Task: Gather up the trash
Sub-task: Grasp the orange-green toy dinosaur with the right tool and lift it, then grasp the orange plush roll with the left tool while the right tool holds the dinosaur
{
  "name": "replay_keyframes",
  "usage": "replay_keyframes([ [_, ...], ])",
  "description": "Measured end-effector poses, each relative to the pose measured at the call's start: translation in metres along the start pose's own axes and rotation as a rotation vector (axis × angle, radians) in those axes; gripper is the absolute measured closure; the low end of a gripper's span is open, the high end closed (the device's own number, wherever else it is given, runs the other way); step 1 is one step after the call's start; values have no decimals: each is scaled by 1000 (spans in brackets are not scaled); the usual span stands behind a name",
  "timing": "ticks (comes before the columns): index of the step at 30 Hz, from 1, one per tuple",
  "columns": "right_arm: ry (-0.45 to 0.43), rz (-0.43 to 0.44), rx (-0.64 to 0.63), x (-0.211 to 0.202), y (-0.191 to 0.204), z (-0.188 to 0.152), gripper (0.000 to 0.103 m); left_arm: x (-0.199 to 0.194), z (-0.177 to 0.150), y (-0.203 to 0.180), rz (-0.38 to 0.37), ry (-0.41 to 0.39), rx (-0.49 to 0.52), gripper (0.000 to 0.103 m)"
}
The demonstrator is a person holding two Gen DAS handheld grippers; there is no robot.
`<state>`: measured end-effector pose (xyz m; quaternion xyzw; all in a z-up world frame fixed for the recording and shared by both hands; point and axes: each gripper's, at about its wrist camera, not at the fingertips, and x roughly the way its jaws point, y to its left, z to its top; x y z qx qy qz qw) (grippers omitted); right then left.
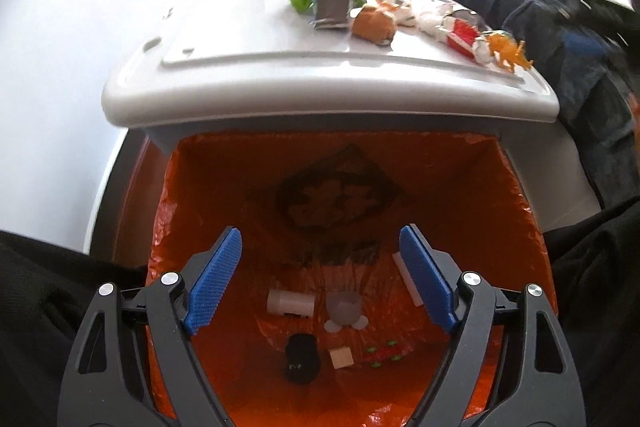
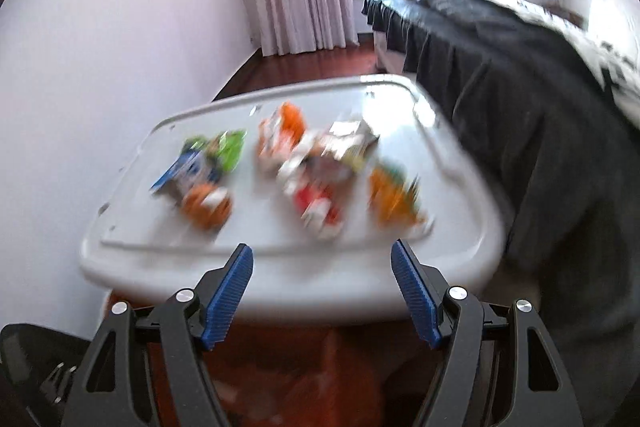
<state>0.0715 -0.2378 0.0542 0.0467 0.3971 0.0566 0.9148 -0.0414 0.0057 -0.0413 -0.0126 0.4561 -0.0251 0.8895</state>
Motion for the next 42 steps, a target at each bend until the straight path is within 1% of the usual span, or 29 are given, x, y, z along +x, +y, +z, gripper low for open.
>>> replay_keyframes([
  [1, 7, -14, -24, 8, -7, 14, 31, -1, 0, -2, -1, -10, 11, 24],
  [3, 21, -31, -50, 23, -20, 31, 29, -2, 1, -6, -9, -27, 32, 24],
  [5, 40, -46, -84, 45, -32, 40, 27, -1, 3, -10, -23, -34, 50, 24],
  [7, 58, -45, -96, 68, -42, 41, 27, -1, 3, -14, -31, -41, 66, 24],
  [10, 118, -20, -85, 99, -52, 36, 27, 1, 5, -16, -38, -45, 75, 24],
  [13, 122, -18, -127, 115, -52, 36, 27, 7, 8, -17, -46, -33, 71, 24],
  [14, 127, -16, -132, 122, -52, 37, 29, 11, 8, -18, -51, -24, 68, 24],
  [15, 137, -14, -128, 130, -54, 38, 33, 13, 9, -18, -53, -18, 66, 24],
  [17, 171, 7, -114, 144, -55, 38, 62, 15, 9, -18, -50, -11, 67, 24],
  [18, 191, 4, -114, 150, -55, 37, 63, 16, 8, -19, -47, -11, 69, 24],
  [21, 167, -48, -166, 152, -46, 31, 64, 15, 8, -20, -36, -20, 79, 24],
  [22, 168, -50, -163, 152, -46, 30, 64, 14, 8, -20, -32, -22, 81, 24],
  [25, 171, -49, -131, 147, -48, 29, 65, 14, 7, -21, -30, -19, 82, 23],
  [27, 184, -33, -82, 141, -52, 30, 65, 13, 7, -21, -21, -21, 87, 24],
  [29, 153, -29, -23, 117, -57, 32, 65, 9, 9, -21, -20, -28, 83, 24],
  [31, 90, -23, 50, 87, -65, 40, 65, 5, 15, -22, -34, -35, 77, 24],
  [33, 29, 2, 136, 54, -71, 45, 65, -1, 29, -28, -49, -67, 86, 24],
  [34, -11, 28, 177, 33, -72, 45, 65, -3, 41, -34, -56, -98, 102, 23],
  [35, -52, 63, 207, 13, -70, 43, 65, -3, 51, -38, -65, -110, 114, 19],
  [37, -103, 125, 243, -15, -61, 35, 65, 1, 73, -46, -78, -149, 125, 17],
  [39, -130, 171, 261, -31, -53, 23, 65, 9, 100, -52, -126, -206, 148, 17],
  [40, -139, 187, 269, -37, -48, 15, 65, 13, 109, -55, -143, -216, 164, 17],
  [42, -141, 194, 278, -40, -41, 2, 65, 26, 133, -61, -226, -212, 222, 17],
])
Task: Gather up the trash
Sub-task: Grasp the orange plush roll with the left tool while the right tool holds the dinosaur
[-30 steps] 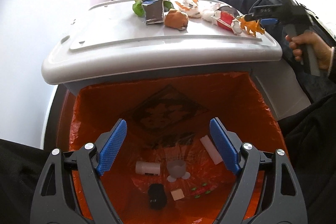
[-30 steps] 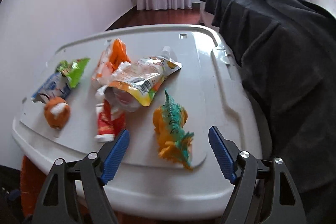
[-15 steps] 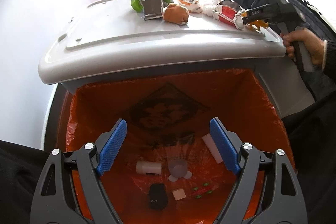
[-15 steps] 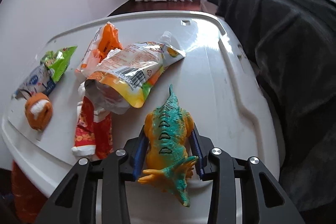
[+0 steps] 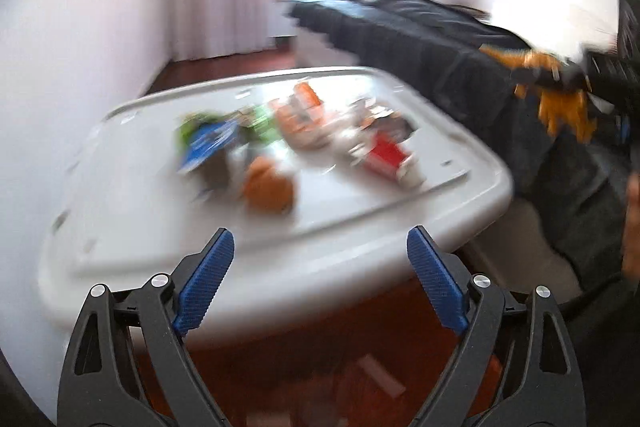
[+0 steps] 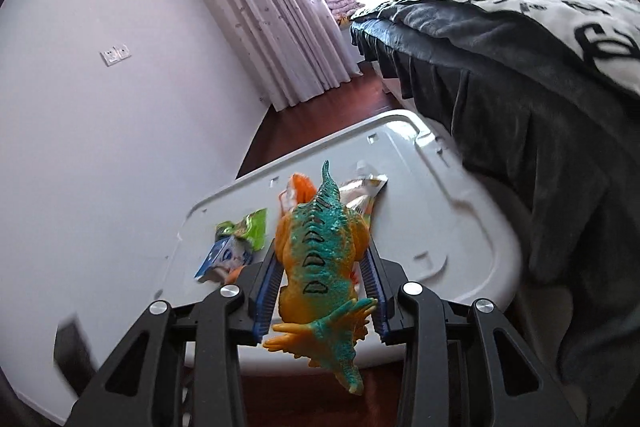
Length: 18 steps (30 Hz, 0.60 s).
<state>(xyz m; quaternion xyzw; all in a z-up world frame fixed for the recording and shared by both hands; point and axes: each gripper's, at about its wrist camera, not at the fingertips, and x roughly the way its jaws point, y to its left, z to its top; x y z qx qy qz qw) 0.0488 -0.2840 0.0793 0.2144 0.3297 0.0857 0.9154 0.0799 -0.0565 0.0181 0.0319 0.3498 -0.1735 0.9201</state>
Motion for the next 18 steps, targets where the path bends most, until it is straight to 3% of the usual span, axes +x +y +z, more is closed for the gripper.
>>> replay_keyframes([
  [6, 52, -16, 32, 18, -2, -1, 65, 53, 39, 23, -216, 80, 57, 17],
  [10, 41, -7, 61, 22, -6, 5, 65, 84, 46, 31, -202, 119, 61, 17],
  [15, 52, 1, 47, 28, -3, 7, 65, 87, 48, 44, -154, 79, 72, 17],
  [18, 58, 6, 38, 32, 0, 8, 65, 100, 49, 49, -165, 123, 71, 17],
])
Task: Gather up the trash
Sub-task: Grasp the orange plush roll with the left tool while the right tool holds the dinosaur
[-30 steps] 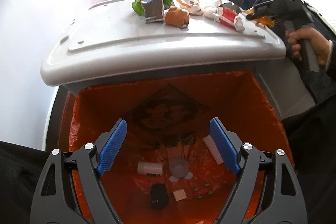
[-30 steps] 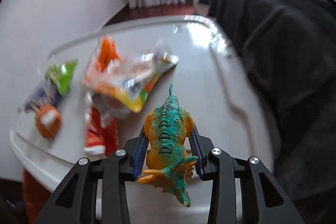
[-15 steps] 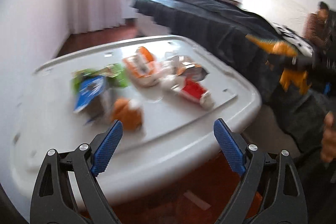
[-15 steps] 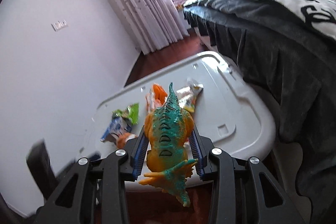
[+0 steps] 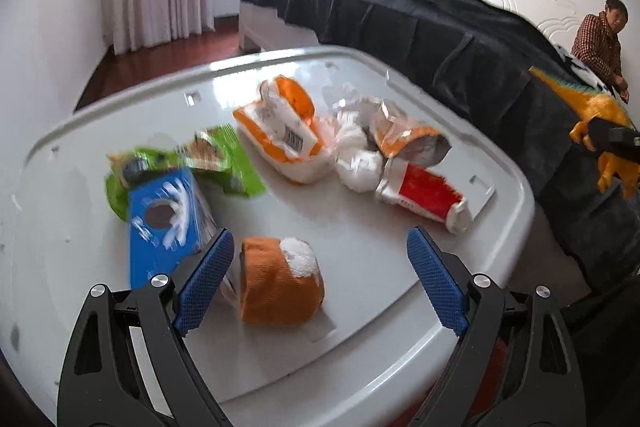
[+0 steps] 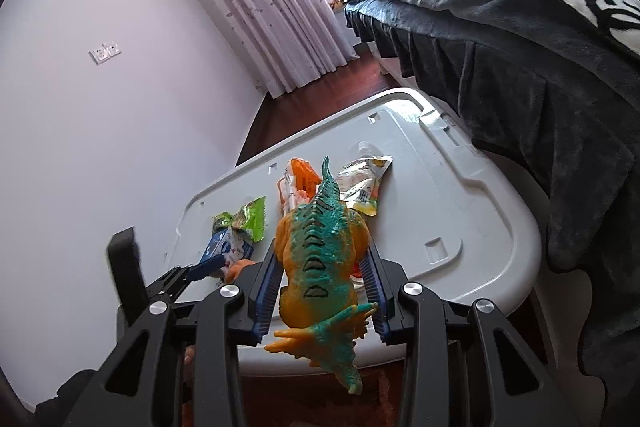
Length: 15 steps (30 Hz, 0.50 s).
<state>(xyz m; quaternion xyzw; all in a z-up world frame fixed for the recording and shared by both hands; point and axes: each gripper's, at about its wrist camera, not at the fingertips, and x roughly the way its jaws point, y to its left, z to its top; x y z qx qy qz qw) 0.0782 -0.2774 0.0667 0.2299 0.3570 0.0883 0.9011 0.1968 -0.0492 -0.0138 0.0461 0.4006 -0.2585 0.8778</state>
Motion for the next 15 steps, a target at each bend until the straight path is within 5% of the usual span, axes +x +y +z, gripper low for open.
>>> replay_keyframes([
  [10, 5, -11, -7, 4, -2, 1, 65, 38, -12, 13, 145, 133, -5, 18],
  [12, 4, -12, -9, 4, -1, 1, 65, 37, -14, 9, 158, 102, 13, 45],
  [15, 12, -16, -11, 7, -1, 0, 65, 36, -13, 4, 166, 89, -1, 63],
])
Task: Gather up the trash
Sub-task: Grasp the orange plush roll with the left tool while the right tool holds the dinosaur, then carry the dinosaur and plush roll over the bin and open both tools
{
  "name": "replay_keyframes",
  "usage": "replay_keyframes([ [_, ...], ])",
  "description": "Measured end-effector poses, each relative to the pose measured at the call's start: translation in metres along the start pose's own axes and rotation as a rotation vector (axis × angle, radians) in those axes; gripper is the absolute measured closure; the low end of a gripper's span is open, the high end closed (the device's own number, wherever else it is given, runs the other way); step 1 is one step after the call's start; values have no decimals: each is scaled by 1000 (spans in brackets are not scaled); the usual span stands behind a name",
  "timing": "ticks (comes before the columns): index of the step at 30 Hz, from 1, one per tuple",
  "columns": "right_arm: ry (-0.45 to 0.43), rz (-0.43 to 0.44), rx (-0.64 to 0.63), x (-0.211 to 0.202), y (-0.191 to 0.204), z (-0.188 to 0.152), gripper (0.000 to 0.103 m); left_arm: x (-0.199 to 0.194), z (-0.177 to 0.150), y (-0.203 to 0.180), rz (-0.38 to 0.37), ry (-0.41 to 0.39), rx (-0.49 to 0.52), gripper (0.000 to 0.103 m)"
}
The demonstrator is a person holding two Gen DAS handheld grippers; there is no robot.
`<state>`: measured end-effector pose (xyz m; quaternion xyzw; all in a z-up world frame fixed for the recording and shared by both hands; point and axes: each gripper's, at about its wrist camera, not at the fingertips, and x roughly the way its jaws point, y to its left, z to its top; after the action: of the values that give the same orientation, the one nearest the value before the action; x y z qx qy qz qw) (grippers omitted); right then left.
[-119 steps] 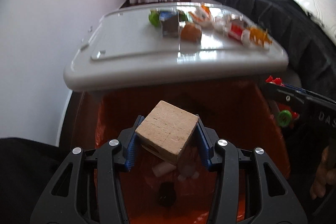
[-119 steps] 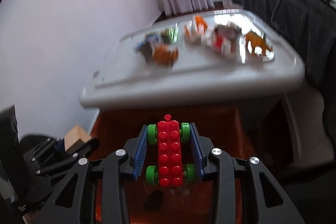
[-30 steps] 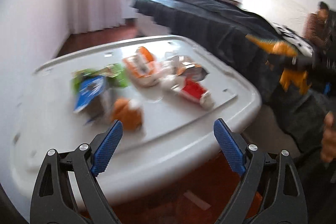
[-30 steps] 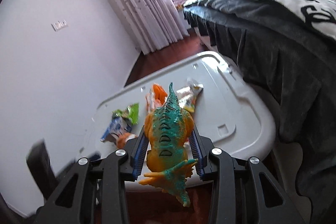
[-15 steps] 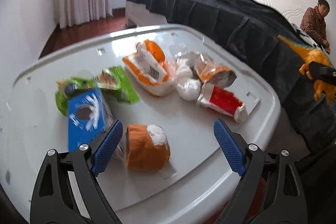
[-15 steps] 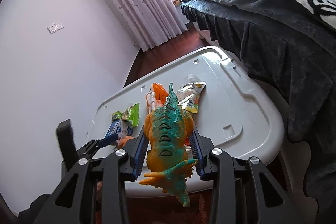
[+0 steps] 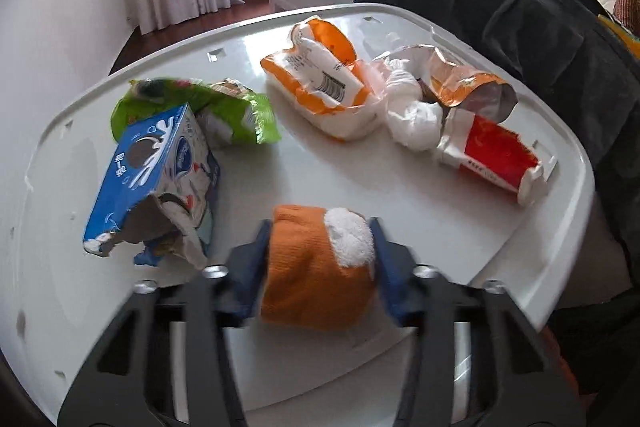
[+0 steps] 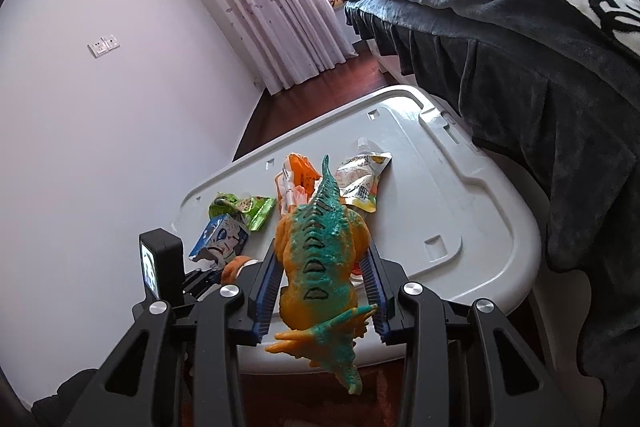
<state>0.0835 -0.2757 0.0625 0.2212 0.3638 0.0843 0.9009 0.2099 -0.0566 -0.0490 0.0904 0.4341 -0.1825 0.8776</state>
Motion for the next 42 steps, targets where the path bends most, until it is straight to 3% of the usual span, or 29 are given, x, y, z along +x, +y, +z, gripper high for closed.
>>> replay_keyframes([
  [3, 8, -3, -2, 4, 1, 0, 65, -5, -3, -4, 8, -14, -9, 72],
  [7, 24, -5, -24, 10, 8, -1, 65, -17, -8, -10, 7, -21, -41, 75],
  [13, 48, 14, -54, 20, 20, -7, 65, -70, -25, -18, 23, -45, -91, 75],
  [20, 33, 75, -165, 11, 52, -26, 65, -150, -77, -22, 138, -26, -195, 75],
  [23, 30, 100, -219, 1, 67, -46, 65, -176, -103, -29, 205, -39, -213, 75],
  [26, 69, 102, -225, -6, 73, -79, 65, -191, -130, -32, 209, -32, -256, 75],
  [31, 137, 17, -228, -14, 72, -133, 64, -186, -167, -42, 215, -1, -291, 75],
  [36, 224, -37, -204, -6, 65, -179, 64, -153, -200, -50, 221, 93, -300, 75],
  [42, 310, -64, -235, 10, 65, -204, 64, -137, -217, -40, 206, 158, -356, 75],
])
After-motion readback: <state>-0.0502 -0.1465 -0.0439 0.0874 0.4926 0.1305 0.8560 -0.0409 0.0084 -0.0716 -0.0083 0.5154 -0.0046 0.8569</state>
